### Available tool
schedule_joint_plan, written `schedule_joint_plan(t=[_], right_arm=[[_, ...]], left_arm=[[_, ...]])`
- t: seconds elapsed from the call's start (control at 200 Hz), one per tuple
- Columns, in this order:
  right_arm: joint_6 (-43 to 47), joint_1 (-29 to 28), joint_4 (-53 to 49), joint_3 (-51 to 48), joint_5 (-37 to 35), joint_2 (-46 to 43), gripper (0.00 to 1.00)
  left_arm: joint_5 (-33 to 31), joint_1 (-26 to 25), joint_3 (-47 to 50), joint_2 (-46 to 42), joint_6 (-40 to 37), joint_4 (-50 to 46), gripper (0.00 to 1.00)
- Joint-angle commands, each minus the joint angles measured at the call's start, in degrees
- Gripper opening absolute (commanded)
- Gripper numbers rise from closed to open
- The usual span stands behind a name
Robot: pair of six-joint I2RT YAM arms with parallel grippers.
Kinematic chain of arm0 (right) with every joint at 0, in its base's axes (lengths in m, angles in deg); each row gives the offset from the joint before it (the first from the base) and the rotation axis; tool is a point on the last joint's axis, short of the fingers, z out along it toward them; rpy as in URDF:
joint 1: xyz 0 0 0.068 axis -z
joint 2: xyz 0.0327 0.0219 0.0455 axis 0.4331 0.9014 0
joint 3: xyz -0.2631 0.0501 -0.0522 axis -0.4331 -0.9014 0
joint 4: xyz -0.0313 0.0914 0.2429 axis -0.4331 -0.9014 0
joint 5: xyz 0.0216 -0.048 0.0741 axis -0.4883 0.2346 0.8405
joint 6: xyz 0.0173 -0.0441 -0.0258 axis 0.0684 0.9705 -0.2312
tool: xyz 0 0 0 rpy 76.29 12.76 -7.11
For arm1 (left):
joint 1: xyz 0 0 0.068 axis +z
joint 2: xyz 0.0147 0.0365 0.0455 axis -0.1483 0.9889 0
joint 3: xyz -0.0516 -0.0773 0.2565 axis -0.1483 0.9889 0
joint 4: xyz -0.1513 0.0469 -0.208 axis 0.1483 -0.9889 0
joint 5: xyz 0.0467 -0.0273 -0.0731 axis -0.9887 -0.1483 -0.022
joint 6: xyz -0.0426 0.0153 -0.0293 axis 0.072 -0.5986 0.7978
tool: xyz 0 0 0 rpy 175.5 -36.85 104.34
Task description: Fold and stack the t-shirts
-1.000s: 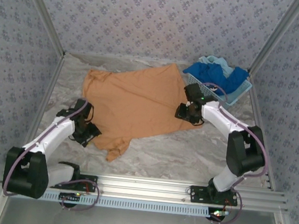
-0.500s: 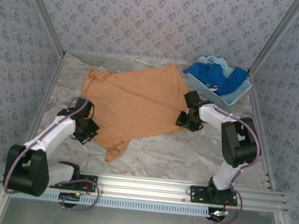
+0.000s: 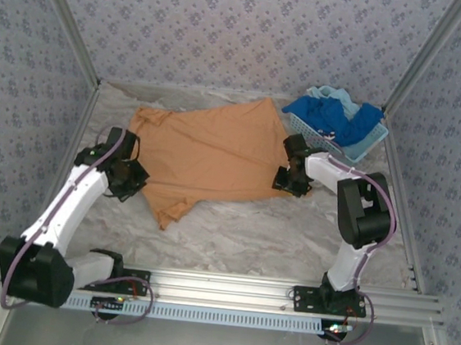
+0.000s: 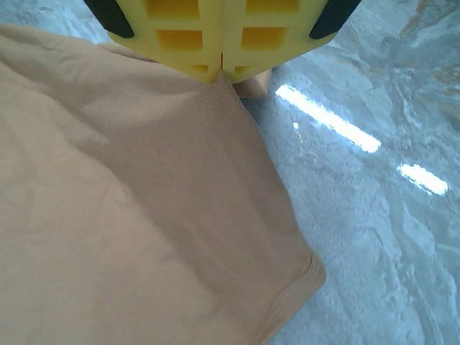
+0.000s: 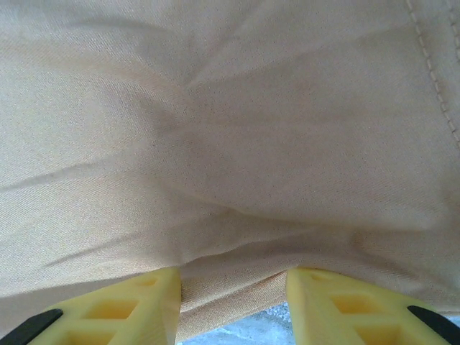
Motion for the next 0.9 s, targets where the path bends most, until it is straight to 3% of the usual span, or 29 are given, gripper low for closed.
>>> schedule_joint_plan(t=[0.0,0.065,0.11,0.185,0.25,0.3,0.405,0.535,0.704,0.894], right_arm=[[1.5,0.57,-2.62,1.05,-1.86,1.14,0.45],[1.8,0.71,-3.01,1.04,-2.29,0.91,0.45],[1.78,0.55,-3.14,1.11,-2.93,0.5,0.45],[2.16,0.08,-3.57,1.05,-4.16,-1.04,0.46],[2.28,-1.02,-4.4,3.0,-4.73,-3.27,0.47],[2.2,-1.95,-5.27,2.98,-5.3,-5.38,0.48],[1.01,-3.97,-5.39,1.07,-4.21,-10.37,0.5],[0.52,-7.19,-0.42,-4.3,1.79,-16.09,0.51],[-0.42,-9.38,3.18,-7.86,9.0,-18.41,0.51],[-0.28,-7.57,3.41,-10.22,11.19,-18.27,0.51]], left_arm=[[-3.8,1.25,-4.39,6.12,-4.98,-0.37,0.0],[-5.25,1.68,-6.57,10.12,-7.9,1.36,0.0],[-5.85,2.69,-7.96,13.48,-9.82,2.29,0.05],[-7.18,4.3,-9.29,17.43,-12.67,4.07,0.22],[-8.66,4.15,-10.31,17.17,-13.46,3.95,0.43],[-8.87,2.89,-10.08,14.81,-13.31,3.36,0.51],[-7.39,-2.7,-6.82,9.48,-12.39,0.86,0.52],[2.81,-8.2,4.28,4.16,-6.29,4.17,0.48],[7.62,-7.31,16.86,-3.24,2.13,8.48,0.5],[12.21,-5.2,22.27,-5.52,2.16,15.5,0.53]])
